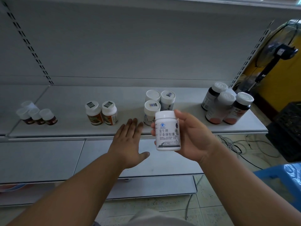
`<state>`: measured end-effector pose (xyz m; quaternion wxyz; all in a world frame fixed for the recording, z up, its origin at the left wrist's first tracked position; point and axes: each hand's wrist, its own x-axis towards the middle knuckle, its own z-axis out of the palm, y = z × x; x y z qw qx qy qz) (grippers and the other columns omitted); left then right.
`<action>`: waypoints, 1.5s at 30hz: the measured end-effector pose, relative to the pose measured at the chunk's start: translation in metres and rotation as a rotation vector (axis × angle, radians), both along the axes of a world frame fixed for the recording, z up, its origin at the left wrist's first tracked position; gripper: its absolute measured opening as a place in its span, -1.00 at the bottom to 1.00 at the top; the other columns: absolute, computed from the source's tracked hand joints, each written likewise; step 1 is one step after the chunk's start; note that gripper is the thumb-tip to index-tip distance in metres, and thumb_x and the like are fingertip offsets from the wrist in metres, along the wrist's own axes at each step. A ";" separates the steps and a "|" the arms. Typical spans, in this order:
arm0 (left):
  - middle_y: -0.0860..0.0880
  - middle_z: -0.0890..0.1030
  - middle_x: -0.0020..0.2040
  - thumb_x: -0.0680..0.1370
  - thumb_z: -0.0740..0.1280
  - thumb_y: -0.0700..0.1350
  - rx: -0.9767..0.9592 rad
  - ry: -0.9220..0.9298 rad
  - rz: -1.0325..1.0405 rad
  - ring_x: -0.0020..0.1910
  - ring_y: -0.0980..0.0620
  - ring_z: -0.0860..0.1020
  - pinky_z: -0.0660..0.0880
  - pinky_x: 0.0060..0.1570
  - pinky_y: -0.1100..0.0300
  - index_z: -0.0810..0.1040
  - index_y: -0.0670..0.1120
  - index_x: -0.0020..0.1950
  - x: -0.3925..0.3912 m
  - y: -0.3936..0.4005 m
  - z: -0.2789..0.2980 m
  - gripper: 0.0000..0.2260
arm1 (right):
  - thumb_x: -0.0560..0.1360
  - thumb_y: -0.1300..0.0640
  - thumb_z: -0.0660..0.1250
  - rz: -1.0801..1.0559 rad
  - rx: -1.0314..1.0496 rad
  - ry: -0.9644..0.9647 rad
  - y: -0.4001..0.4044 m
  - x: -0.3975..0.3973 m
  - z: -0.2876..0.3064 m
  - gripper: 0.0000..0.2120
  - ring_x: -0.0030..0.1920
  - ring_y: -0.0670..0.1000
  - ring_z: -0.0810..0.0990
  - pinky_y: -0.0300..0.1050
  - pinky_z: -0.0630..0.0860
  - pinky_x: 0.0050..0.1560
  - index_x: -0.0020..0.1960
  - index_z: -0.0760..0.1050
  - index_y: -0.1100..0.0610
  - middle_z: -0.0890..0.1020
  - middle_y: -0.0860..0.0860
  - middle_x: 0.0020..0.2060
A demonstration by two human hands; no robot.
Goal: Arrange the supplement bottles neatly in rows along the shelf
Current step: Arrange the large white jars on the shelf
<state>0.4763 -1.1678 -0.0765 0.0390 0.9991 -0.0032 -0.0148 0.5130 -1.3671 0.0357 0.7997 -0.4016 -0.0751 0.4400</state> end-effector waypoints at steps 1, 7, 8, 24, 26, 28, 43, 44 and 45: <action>-0.06 -0.38 0.59 0.51 0.13 0.42 -0.003 -0.001 0.001 0.56 -0.04 -0.37 -0.36 0.50 0.03 -0.38 -0.01 0.58 0.000 0.000 0.000 -0.06 | 0.20 -0.05 0.61 -0.011 -0.011 -0.011 -0.001 -0.001 -0.001 -0.21 0.09 0.27 0.61 0.17 0.56 0.08 0.31 0.48 0.27 0.61 0.27 0.09; -0.07 -0.38 0.59 0.51 0.12 0.42 0.007 -0.003 -0.005 0.56 -0.04 -0.37 -0.34 0.52 0.01 -0.37 -0.02 0.58 0.000 0.002 0.000 -0.06 | 0.28 -0.03 0.49 -0.125 -0.099 -0.082 0.001 -0.007 0.003 -0.47 -0.05 0.21 0.68 0.10 0.62 -0.07 0.17 0.56 0.23 0.64 0.24 -0.02; -0.07 -0.37 0.59 0.51 0.12 0.42 0.003 -0.002 -0.006 0.56 -0.05 -0.37 -0.34 0.52 0.01 -0.36 -0.02 0.58 0.001 0.002 0.000 -0.06 | 0.34 0.00 0.43 -0.143 -0.129 -0.151 0.002 -0.008 0.003 -0.54 -0.02 0.19 0.67 0.10 0.62 -0.05 0.17 0.55 0.22 0.65 0.22 -0.02; -0.08 -0.36 0.59 0.52 0.15 0.41 -0.003 -0.004 0.002 0.56 -0.05 -0.36 -0.35 0.51 0.02 -0.40 -0.04 0.57 -0.001 0.000 0.003 -0.04 | 0.31 0.21 0.59 -0.528 -0.597 -1.681 0.001 -0.025 -0.006 -0.47 0.27 0.02 0.48 -0.16 0.40 0.26 0.21 0.47 0.11 0.52 0.06 0.20; -0.08 -0.36 0.59 0.52 0.14 0.41 0.009 -0.001 0.001 0.56 -0.05 -0.36 -0.33 0.53 0.01 -0.41 -0.05 0.56 -0.001 0.000 0.003 -0.04 | 0.31 0.15 0.59 -0.495 -0.628 -1.464 0.002 -0.026 -0.003 -0.51 0.16 -0.03 0.56 -0.17 0.46 0.19 0.18 0.50 0.08 0.59 -0.02 0.11; -0.08 -0.36 0.59 0.52 0.14 0.40 0.011 -0.004 -0.004 0.57 -0.05 -0.36 -0.31 0.53 0.01 -0.39 -0.05 0.57 0.000 0.001 0.002 -0.04 | 0.33 0.08 0.54 -0.414 -0.525 -0.856 0.008 -0.027 0.010 -0.64 -0.04 -0.01 0.64 -0.07 0.56 0.06 0.08 0.55 0.07 0.67 -0.02 -0.07; -0.11 -0.30 0.61 0.44 0.05 0.43 0.010 -0.039 -0.036 0.58 -0.08 -0.32 -0.32 0.51 0.01 -0.30 -0.07 0.60 0.000 0.004 -0.003 -0.04 | 0.59 0.18 0.08 -0.344 -0.551 -0.474 0.000 0.042 0.017 -0.73 -0.16 0.07 0.59 -0.05 0.54 -0.13 0.05 0.55 0.12 0.64 0.06 -0.18; -0.11 -0.31 0.61 0.46 0.07 0.42 0.013 -0.036 -0.039 0.57 -0.08 -0.33 -0.32 0.52 0.01 -0.32 -0.07 0.59 0.000 0.004 -0.003 -0.05 | 0.61 0.10 0.13 -0.341 -0.709 -0.657 0.000 0.046 0.017 -0.79 -0.17 0.03 0.57 -0.07 0.50 -0.12 0.03 0.54 0.09 0.63 0.03 -0.18; -0.11 -0.32 0.60 0.47 0.08 0.42 0.012 -0.036 -0.042 0.57 -0.07 -0.34 -0.33 0.52 0.01 -0.33 -0.07 0.59 0.000 0.004 -0.003 -0.05 | 0.60 0.00 0.19 -0.322 -0.872 -0.828 0.000 0.050 0.017 -0.82 -0.17 0.00 0.55 -0.12 0.46 -0.12 0.04 0.52 0.05 0.62 0.00 -0.14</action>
